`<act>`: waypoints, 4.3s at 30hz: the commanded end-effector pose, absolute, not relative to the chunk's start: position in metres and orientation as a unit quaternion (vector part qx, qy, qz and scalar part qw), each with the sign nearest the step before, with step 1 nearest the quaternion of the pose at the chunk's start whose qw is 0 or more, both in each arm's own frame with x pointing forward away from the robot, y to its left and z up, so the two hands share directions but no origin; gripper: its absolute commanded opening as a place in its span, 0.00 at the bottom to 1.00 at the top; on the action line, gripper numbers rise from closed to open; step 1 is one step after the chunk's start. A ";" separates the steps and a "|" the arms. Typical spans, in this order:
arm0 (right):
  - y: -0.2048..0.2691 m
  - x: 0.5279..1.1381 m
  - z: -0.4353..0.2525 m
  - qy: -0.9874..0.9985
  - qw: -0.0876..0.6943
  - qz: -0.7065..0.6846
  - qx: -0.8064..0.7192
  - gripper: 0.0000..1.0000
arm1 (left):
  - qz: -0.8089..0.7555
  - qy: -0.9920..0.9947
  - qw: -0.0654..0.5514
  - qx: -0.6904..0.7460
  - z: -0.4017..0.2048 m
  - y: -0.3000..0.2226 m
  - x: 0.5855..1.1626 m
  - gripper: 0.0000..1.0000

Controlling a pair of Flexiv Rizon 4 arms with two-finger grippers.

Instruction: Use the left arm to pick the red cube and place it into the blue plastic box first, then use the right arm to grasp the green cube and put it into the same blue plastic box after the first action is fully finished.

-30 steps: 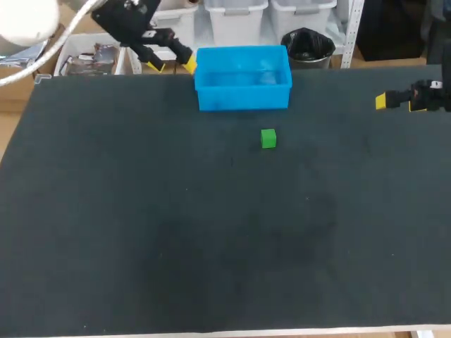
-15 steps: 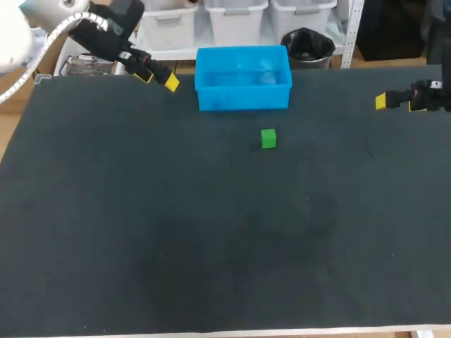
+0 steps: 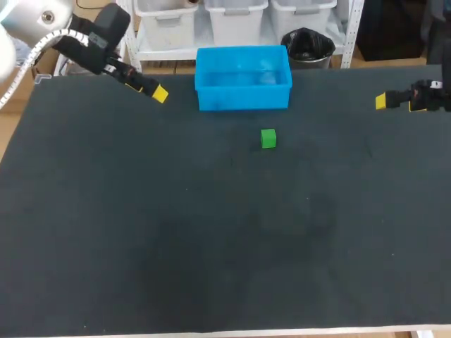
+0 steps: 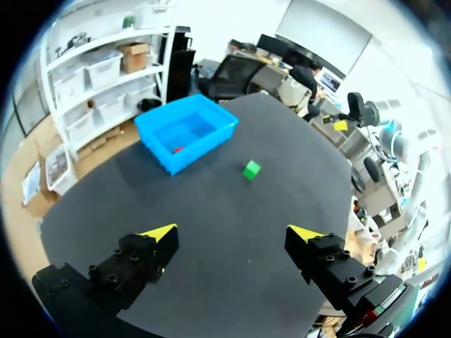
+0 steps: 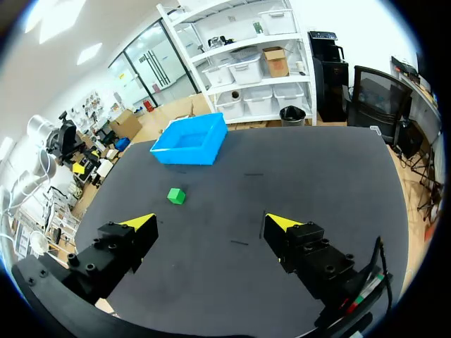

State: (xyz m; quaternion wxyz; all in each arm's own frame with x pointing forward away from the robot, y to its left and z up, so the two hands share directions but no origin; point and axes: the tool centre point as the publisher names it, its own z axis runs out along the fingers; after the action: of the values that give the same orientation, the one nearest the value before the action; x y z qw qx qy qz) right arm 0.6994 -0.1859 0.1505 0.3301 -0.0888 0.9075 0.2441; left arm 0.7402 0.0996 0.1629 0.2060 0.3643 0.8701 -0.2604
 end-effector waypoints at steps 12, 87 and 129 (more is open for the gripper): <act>-0.186 0.699 0.151 0.908 0.330 0.244 -0.089 1.00 | -0.264 0.867 0.217 0.362 0.162 0.102 0.736 1.00; -0.031 0.757 0.128 0.972 0.158 0.125 -0.118 1.00 | -0.264 0.867 0.217 0.362 0.162 0.102 0.736 1.00; 0.008 0.777 0.109 0.994 0.068 0.062 -0.056 1.00 | -0.264 0.867 0.217 0.362 0.162 0.102 0.736 1.00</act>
State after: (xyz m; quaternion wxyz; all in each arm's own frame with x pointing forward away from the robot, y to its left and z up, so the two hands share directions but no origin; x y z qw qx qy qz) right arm 0.7795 0.0120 0.1087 0.0655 -0.0570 0.9946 0.0572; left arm 0.7360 0.1013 0.1628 0.2153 0.3607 0.8687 -0.2625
